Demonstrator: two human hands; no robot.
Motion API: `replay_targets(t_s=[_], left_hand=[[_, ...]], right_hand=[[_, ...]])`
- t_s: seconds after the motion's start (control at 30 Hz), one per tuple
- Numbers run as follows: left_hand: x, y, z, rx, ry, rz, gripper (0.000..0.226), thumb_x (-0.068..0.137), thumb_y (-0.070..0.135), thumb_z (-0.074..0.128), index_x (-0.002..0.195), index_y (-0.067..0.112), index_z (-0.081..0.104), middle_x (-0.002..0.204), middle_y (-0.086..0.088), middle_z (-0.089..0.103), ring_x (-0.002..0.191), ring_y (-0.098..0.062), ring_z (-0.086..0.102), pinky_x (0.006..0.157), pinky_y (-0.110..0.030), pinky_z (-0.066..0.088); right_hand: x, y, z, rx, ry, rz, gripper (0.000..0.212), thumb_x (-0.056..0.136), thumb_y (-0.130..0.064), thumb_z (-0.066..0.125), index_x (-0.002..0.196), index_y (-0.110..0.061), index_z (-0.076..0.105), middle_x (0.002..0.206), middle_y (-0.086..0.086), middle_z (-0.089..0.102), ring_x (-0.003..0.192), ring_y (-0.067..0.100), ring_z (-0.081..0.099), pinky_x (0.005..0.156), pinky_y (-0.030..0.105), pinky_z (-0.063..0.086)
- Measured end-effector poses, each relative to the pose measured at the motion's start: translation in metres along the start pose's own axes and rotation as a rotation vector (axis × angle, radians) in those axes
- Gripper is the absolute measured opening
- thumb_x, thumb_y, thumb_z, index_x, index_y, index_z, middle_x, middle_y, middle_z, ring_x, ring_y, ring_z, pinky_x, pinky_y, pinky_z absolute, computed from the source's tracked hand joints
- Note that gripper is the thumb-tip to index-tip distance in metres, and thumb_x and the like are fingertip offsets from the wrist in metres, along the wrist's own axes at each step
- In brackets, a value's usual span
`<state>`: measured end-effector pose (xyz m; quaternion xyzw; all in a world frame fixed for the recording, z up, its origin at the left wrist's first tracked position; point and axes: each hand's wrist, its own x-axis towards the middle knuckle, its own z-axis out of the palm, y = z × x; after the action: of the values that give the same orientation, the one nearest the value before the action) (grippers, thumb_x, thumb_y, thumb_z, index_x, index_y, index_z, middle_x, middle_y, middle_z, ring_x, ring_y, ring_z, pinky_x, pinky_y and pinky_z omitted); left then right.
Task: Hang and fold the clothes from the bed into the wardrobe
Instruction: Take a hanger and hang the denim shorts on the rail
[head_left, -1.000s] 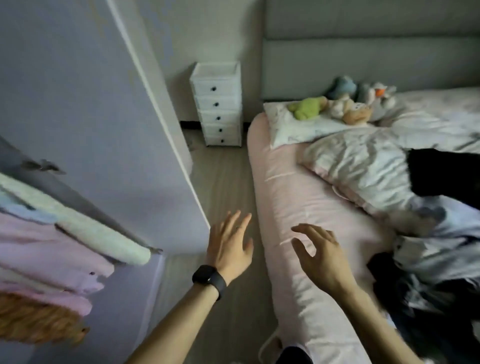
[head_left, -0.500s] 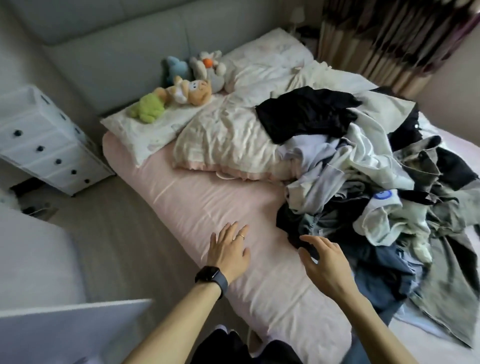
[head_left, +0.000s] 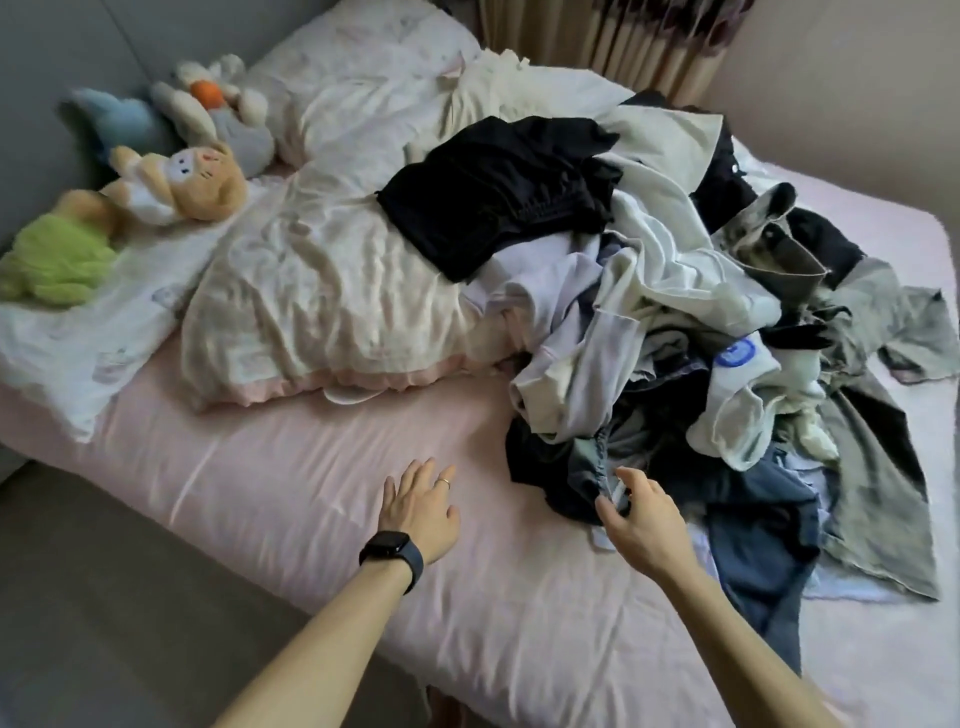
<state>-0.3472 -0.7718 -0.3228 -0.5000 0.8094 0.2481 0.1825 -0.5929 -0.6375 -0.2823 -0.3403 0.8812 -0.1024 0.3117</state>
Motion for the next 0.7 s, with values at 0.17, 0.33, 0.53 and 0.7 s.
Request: replay_targets(t_s=[0.17,0.33,0.53,0.7], left_hand=[[0.059,-0.017,0.054,0.064,-0.155,0.031,0.063,0.1,0.037,0.04,0.159,0.028,0.017,0.167,-0.003,0.01,0.152,-0.024,0.009,0.121,-0.045,0.014],[0.083,-0.04,0.113,0.115,-0.371,0.052,0.069,0.099,0.042,0.04,0.159,0.034,0.007,0.167,0.004,-0.008,0.153,-0.023,0.005,0.119,-0.045,0.02],[0.079,-0.032,0.103,0.134,-0.449,0.035,0.066,0.1,0.043,0.04,0.159,0.03,0.013,0.167,0.0,0.007,0.15,-0.028,0.019,0.117,-0.047,0.022],[0.05,0.001,0.047,0.021,-0.354,0.092,0.054,0.101,0.04,0.042,0.153,0.025,0.035,0.151,-0.004,0.044,0.134,-0.03,0.046,0.107,-0.042,0.04]], right_hand=[[0.051,0.031,0.054,-0.02,-0.013,0.093,0.06,0.092,-0.046,0.064,0.141,-0.014,0.048,0.136,0.014,0.056,0.122,0.036,0.052,0.095,0.039,0.043],[0.067,0.051,0.096,0.017,0.118,0.074,0.015,0.098,-0.025,0.057,0.089,-0.013,0.055,0.088,0.016,0.066,0.085,0.043,0.055,0.07,0.036,0.028],[0.043,0.042,0.069,0.015,0.16,0.031,0.018,0.098,-0.024,0.054,0.084,-0.015,0.047,0.085,0.014,0.065,0.085,0.041,0.056,0.068,0.037,0.029],[0.004,0.01,-0.002,-0.037,0.27,-0.123,0.012,0.095,-0.028,0.058,0.091,-0.017,0.054,0.09,0.008,0.066,0.086,0.038,0.057,0.066,0.038,0.035]])
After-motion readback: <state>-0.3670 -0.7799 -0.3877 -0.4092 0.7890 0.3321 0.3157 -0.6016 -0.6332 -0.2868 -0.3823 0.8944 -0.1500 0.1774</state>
